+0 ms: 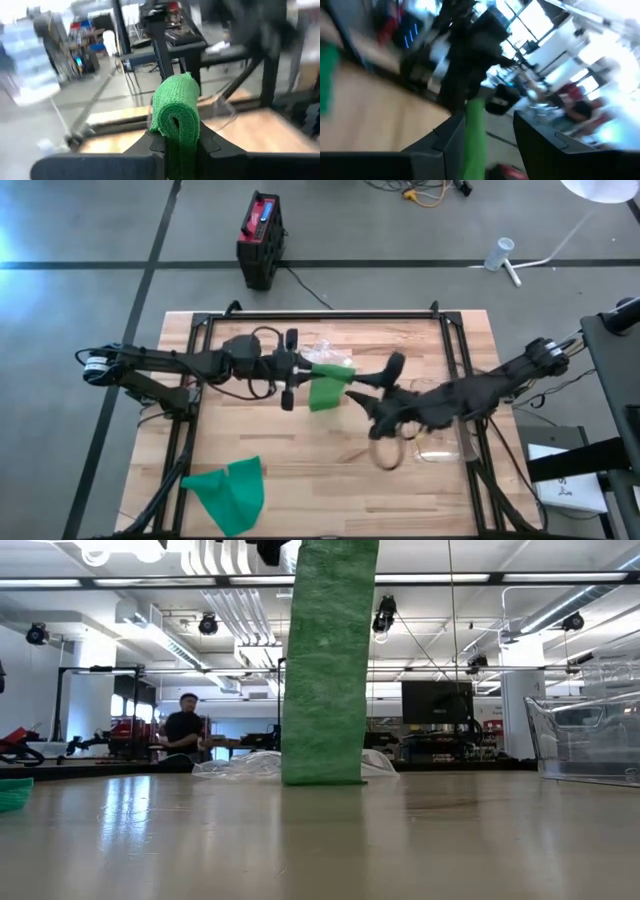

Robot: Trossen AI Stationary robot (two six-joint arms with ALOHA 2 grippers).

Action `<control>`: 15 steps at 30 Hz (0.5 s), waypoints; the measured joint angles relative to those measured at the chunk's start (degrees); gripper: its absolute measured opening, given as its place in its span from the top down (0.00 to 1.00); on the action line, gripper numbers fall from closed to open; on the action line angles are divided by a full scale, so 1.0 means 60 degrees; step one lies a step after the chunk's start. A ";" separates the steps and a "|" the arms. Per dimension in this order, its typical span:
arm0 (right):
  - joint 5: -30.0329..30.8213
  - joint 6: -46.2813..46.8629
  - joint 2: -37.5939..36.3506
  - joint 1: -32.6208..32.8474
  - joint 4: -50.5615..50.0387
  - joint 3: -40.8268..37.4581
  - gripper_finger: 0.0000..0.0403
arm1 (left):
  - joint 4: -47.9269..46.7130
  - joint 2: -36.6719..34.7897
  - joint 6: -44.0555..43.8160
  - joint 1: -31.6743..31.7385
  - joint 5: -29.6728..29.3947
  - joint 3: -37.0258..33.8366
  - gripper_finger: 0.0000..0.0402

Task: Roll bandage
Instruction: Roll the green bandage

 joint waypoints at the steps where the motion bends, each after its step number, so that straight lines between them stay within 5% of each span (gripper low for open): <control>1: -0.0282 0.0624 -0.0175 -0.0080 -0.0098 0.0073 0.61 | 0.0072 0.0000 0.0625 -0.0076 0.0001 -0.0062 0.94; 7: -0.1960 0.3543 -0.0516 -0.0646 -0.1521 -0.0050 0.64 | 0.1397 0.0007 0.2509 -0.0304 0.0017 -0.0525 0.94; 15: -0.1988 0.4079 0.0092 -0.0996 -0.1156 -0.0064 0.68 | 0.1484 0.0015 0.4542 -0.0500 -0.0005 -0.0550 0.94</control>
